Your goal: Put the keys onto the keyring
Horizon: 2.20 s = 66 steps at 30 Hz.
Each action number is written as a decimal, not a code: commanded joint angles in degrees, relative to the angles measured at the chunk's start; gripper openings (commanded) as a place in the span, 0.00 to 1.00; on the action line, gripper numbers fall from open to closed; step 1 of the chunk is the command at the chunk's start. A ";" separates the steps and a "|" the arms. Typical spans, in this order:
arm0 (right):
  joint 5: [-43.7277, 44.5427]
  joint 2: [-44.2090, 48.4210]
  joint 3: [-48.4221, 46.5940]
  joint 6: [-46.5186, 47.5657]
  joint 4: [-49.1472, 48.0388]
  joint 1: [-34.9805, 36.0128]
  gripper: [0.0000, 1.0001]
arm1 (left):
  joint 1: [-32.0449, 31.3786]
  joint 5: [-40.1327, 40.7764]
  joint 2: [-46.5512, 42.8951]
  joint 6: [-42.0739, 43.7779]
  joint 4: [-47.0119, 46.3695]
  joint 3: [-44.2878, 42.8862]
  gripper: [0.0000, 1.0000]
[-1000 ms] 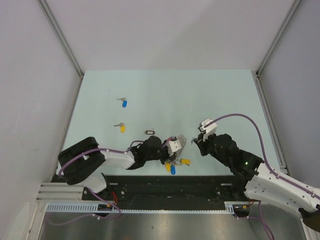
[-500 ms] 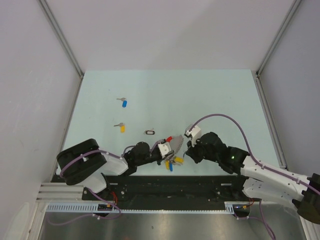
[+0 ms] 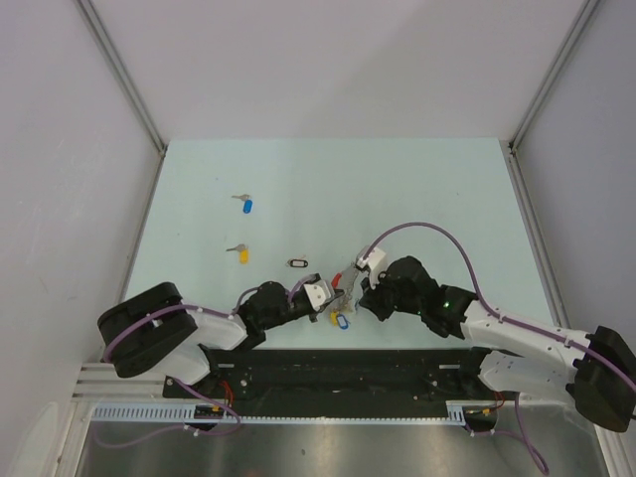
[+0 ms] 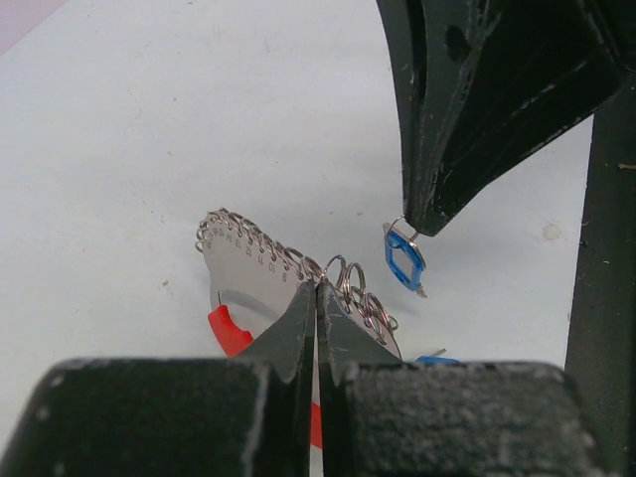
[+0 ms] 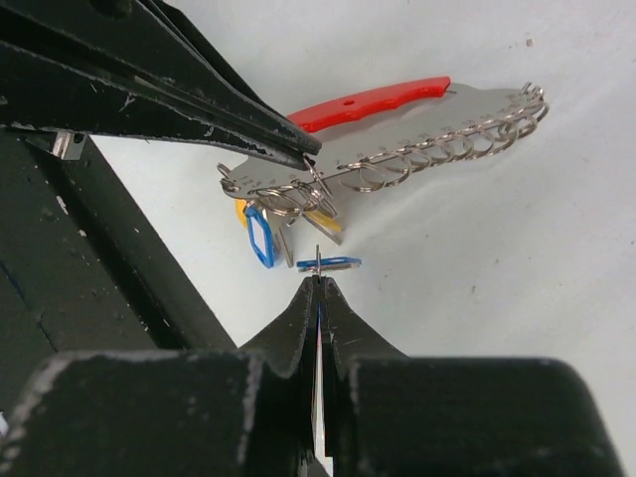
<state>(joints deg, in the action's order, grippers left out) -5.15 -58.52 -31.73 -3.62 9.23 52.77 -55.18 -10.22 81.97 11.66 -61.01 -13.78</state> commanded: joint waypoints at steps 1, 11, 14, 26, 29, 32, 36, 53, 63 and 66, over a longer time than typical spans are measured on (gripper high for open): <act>-1.27 -0.19 -0.44 1.51 -4.14 -1.26 0.00 | 0.25 -0.33 -1.29 2.23 -4.29 0.25 0.00; -4.08 -1.77 -0.97 2.30 -5.02 -3.55 0.00 | 0.33 -1.56 -0.68 2.31 -3.06 -0.37 0.00; -3.90 -1.77 -0.97 2.30 -4.84 -3.64 0.00 | 0.25 -1.82 -0.50 2.31 -3.23 -0.54 0.00; -4.52 -2.65 -1.14 2.74 -6.51 -3.64 0.00 | 0.33 -3.05 0.12 2.05 -2.80 -0.98 0.00; -4.43 -2.74 -1.50 3.26 -6.33 -3.64 0.00 | 0.25 -3.23 0.03 1.96 -2.79 -0.98 0.00; -4.52 -3.00 -1.76 3.44 -5.98 -3.64 0.00 | 0.33 -3.23 0.20 1.88 -2.62 -1.16 0.00; -4.78 -2.91 -1.94 3.44 -5.63 -3.47 0.00 | 0.33 -3.06 0.29 1.79 -2.45 -1.25 0.01; -3.82 -2.82 -2.29 3.44 -5.37 -2.06 0.00 | 0.25 -3.23 0.82 0.47 -2.18 -1.78 0.01; -3.82 -3.27 -2.90 3.44 -5.28 -1.97 0.00 | 0.33 -3.58 0.82 0.56 -2.00 -1.78 0.01; -3.64 -3.70 -2.90 3.44 -5.28 -1.97 0.00 | 0.33 -3.76 0.82 0.47 -1.92 -1.86 0.00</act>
<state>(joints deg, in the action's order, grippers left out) -9.43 -61.69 -32.05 -1.21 5.45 50.52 -55.13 -12.73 82.52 12.08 -60.20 -13.85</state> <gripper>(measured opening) 0.009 0.006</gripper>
